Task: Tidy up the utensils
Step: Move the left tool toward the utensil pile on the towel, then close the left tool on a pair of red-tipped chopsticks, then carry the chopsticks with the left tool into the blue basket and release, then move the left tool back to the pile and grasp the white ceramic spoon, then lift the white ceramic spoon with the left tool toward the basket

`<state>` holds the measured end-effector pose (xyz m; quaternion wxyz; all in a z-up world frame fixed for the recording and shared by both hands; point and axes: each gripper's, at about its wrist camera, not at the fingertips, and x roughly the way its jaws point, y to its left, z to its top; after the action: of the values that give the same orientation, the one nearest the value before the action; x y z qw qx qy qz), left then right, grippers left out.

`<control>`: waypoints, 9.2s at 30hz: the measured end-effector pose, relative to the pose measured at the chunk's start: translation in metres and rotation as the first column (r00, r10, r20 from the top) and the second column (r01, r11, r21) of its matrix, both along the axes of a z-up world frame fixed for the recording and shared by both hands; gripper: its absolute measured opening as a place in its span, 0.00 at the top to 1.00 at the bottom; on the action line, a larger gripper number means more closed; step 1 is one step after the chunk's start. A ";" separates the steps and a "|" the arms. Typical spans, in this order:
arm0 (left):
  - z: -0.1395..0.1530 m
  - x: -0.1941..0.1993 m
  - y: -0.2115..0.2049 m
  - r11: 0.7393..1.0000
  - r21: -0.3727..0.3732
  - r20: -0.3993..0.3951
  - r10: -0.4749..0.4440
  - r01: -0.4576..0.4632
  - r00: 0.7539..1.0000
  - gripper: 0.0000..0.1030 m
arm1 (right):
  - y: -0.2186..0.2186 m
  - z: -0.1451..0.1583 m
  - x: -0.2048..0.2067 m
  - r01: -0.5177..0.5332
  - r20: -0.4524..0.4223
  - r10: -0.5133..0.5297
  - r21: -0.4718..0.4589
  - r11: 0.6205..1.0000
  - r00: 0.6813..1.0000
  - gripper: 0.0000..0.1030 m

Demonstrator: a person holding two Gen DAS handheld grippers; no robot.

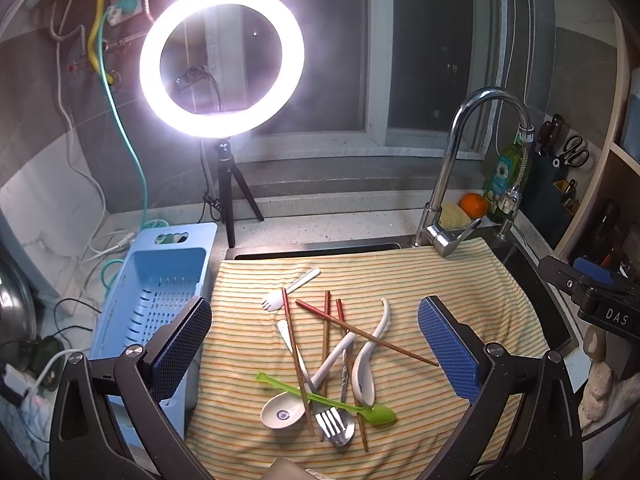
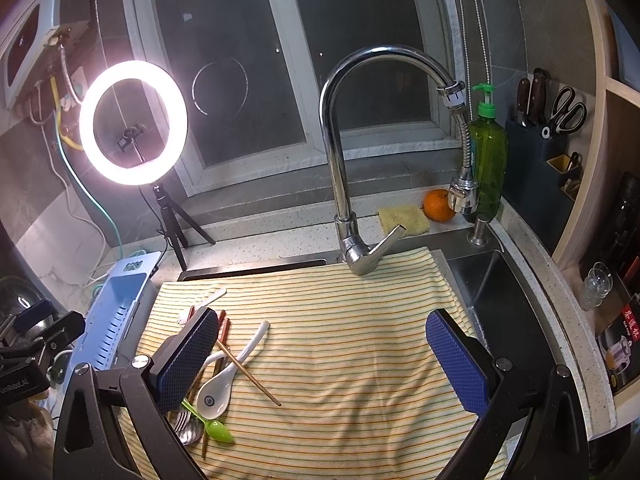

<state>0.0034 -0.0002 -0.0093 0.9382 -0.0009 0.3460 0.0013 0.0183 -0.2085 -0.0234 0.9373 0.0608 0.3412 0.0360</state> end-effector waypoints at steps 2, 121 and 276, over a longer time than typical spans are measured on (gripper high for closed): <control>-0.001 0.001 0.001 1.000 0.001 0.000 0.001 -0.001 1.000 0.01 | 0.000 -0.001 0.001 -0.002 -0.004 0.002 0.003 1.000 1.000 0.01; -0.087 0.072 0.153 0.958 -0.275 -0.284 0.005 -0.086 0.959 0.95 | 0.233 -0.078 0.141 -0.512 -0.339 0.576 0.266 0.817 0.743 0.94; -0.159 0.024 -0.038 0.962 -0.096 -0.454 -0.269 0.254 0.849 0.68 | 0.092 -0.187 0.152 -0.233 -0.507 0.516 0.519 0.822 0.691 0.91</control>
<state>0.0275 -0.0382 -0.1684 0.8196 0.0317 0.5566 -0.1318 0.1708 -0.1162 -0.2103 0.7044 0.1942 0.6225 0.2804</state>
